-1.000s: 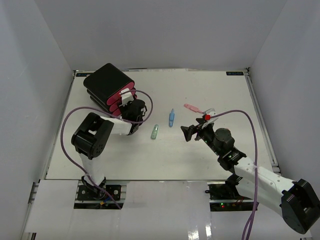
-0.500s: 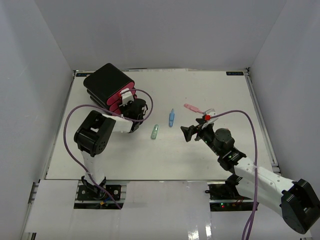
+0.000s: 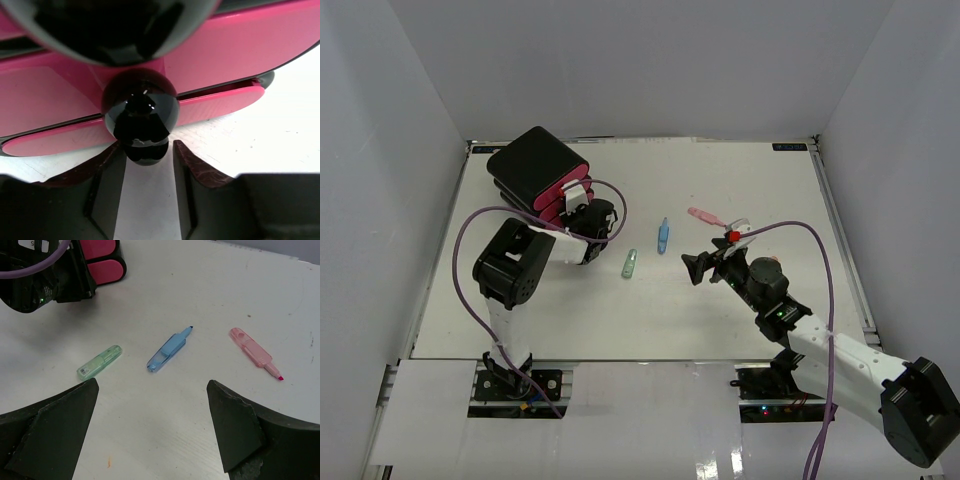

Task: Sort the stationery into containers
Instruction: Open the drawer in the storage box.

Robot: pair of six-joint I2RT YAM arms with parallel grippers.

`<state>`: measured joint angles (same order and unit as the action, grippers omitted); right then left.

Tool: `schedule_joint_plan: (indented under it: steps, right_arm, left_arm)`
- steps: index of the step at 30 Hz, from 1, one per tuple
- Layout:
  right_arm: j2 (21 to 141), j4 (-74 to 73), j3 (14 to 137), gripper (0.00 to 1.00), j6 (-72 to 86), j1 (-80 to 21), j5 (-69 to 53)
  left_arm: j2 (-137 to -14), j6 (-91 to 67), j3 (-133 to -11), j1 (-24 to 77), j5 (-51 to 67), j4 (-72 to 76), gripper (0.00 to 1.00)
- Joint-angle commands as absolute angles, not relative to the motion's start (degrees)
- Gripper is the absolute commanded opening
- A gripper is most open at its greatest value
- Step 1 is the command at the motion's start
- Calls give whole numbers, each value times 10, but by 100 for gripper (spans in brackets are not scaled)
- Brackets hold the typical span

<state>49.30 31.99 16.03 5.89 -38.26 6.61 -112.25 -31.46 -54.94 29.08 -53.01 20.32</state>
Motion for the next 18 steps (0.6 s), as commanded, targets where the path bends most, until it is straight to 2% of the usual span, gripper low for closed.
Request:
schedule_joint_plan:
  steps: [1, 12, 18]
  right_arm:
    - [496, 360, 156, 96, 65, -381, 60]
    - [501, 364, 156, 96, 64, -381, 55]
    - [498, 365, 155, 96, 65, -381, 52]
  left_arm:
    - [-1113, -315, -563, 288, -538, 205, 51]
    - [-1108, -337, -566, 294, -523, 152, 29]
    - [-1094, -368, -565, 322, -520, 99, 25]
